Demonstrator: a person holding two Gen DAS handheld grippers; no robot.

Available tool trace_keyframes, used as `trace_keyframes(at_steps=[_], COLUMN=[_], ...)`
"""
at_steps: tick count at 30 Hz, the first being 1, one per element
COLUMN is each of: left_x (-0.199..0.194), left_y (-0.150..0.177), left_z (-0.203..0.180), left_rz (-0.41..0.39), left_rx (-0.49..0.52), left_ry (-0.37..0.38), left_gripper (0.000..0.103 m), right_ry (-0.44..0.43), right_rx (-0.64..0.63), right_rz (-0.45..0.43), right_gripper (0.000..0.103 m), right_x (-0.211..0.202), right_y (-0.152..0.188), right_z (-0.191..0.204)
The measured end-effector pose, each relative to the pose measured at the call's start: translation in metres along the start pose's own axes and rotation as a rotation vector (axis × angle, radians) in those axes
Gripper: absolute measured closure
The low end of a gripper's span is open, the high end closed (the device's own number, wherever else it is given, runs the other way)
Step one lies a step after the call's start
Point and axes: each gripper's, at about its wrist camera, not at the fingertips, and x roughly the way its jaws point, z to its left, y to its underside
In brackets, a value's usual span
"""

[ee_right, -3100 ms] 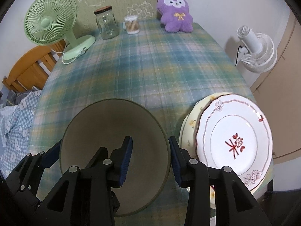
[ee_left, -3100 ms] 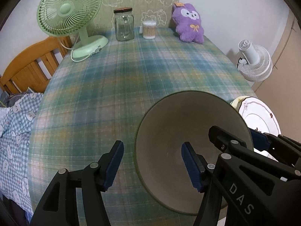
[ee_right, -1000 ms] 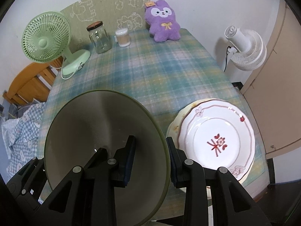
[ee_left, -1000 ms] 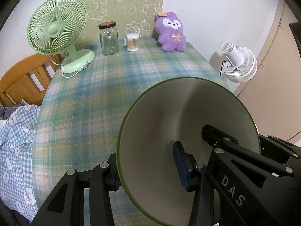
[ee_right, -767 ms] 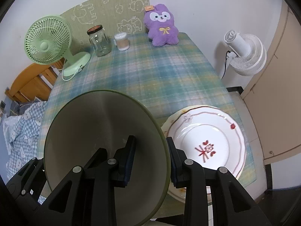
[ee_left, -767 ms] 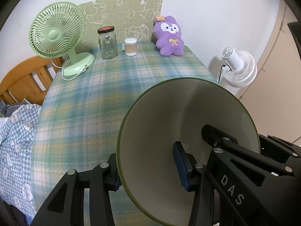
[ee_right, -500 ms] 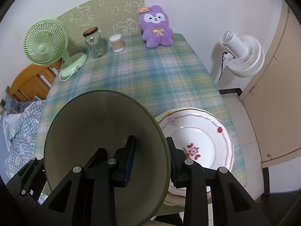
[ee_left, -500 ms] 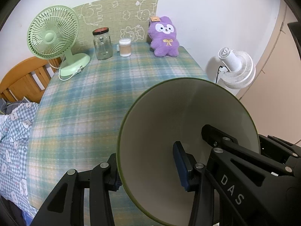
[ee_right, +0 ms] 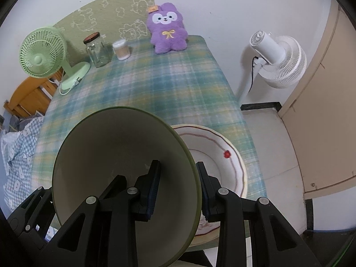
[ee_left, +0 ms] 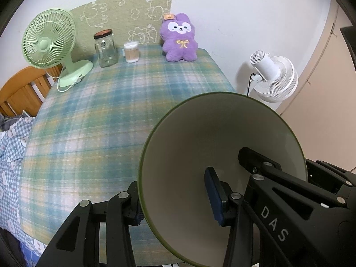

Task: Organize plates and bowls
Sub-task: 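Lower the small bowl into the nested bowls on the plate stack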

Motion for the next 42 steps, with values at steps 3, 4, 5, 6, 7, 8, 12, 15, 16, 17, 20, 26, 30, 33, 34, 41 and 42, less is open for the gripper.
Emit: trace_keyframes(at_steps=[3,4,5,6,7,8,12,15,16,17,20,26,30,33,34,41,42], left_x=[0.006,0.008,0.01,0.013,0.015,0.017,0.025,0.032,0.034,0.036,0.041,0.047,0.049,0.052,0.051,0.051,0.051], left_y=[0.002,0.003,0.003,0.004,0.005,0.006,0.009,0.011,0.011,0.011,0.011,0.008,0.004,0.005,0.006,0.008,0.009], left_z=[-0.009,-0.012,-0.014,-0.016,-0.018,-0.02,-0.027,-0.031,-0.032,-0.033,-0.036,-0.04,-0.041,-0.042,-0.042,-0.044,-0.044], left_rz=[0.013,0.016,0.021,0.027,0.031,0.035,0.056,0.07,0.073,0.078,0.088,0.073,0.059,0.062,0.057,0.052,0.052], left_rx=[-0.008,-0.011,-0.014,-0.017,-0.019,-0.021,-0.031,-0.038,-0.039,-0.041,-0.045,-0.06,-0.069,-0.076,-0.074,-0.066,-0.066], left_ry=[-0.003,-0.003,-0.004,-0.004,-0.004,-0.004,-0.007,-0.01,-0.011,-0.012,-0.015,-0.028,-0.031,-0.031,-0.033,-0.044,-0.045], left_gripper=[0.057,0.057,0.057,0.057,0.057,0.057,0.057,0.057,0.057,0.057,0.057,0.057,0.057,0.057,0.057,0.056,0.054], right_ry=[-0.001,-0.001,-0.001,-0.001,-0.001,0.0,-0.001,-0.003,-0.004,-0.004,-0.007,-0.016,-0.017,-0.015,-0.017,-0.027,-0.026], right_rx=[-0.003,-0.005,-0.006,-0.006,-0.008,-0.01,-0.016,-0.022,-0.023,-0.023,-0.026,-0.044,-0.062,-0.085,-0.09,-0.097,-0.097], right_rz=[0.013,0.02,0.023,0.029,0.035,0.039,0.059,0.074,0.08,0.083,0.094,0.083,0.073,0.073,0.068,0.054,0.055], right_gripper=[0.068,0.068,0.068,0.068,0.068,0.068,0.068,0.068,0.068,0.068,0.068,0.068,0.068,0.068,0.068,0.067,0.067], right_x=[0.005,0.008,0.009,0.011,0.014,0.016,0.024,0.031,0.034,0.036,0.041,0.048,0.05,0.052,0.051,0.05,0.05], right_y=[0.001,0.001,0.001,0.001,0.002,0.003,0.004,0.004,0.004,0.004,0.005,0.0,-0.007,-0.008,-0.007,-0.004,-0.004], right_z=[-0.009,-0.013,-0.015,-0.017,-0.02,-0.022,-0.029,-0.035,-0.037,-0.038,-0.042,-0.045,-0.045,-0.046,-0.047,-0.048,-0.048])
